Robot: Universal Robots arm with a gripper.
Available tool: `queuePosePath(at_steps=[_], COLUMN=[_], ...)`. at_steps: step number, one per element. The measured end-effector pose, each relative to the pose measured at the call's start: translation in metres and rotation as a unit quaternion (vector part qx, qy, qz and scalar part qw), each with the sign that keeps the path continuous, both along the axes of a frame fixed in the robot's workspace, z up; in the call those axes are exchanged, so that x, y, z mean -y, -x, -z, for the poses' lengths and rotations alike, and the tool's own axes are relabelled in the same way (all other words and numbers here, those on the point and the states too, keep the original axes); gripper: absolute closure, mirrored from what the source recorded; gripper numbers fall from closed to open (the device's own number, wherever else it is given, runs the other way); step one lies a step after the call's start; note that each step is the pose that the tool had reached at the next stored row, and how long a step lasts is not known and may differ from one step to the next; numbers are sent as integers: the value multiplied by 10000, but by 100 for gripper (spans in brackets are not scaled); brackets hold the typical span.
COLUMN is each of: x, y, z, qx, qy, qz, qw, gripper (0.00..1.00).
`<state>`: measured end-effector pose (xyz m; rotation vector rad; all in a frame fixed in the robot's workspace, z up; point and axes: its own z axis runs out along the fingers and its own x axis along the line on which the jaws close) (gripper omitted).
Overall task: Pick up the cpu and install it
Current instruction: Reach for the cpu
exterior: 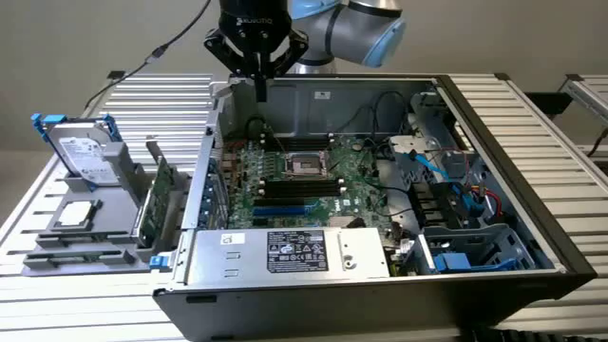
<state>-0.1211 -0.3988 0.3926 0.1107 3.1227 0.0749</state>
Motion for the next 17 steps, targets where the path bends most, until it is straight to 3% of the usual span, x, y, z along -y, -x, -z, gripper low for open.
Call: queuePosePath(at_steps=[9, 17], x=[0, 9], y=[1, 191], z=[0, 26], qx=[-4, -66], qy=[0, 8], qz=[-1, -3], qw=[10000, 10000], gripper=[89, 89])
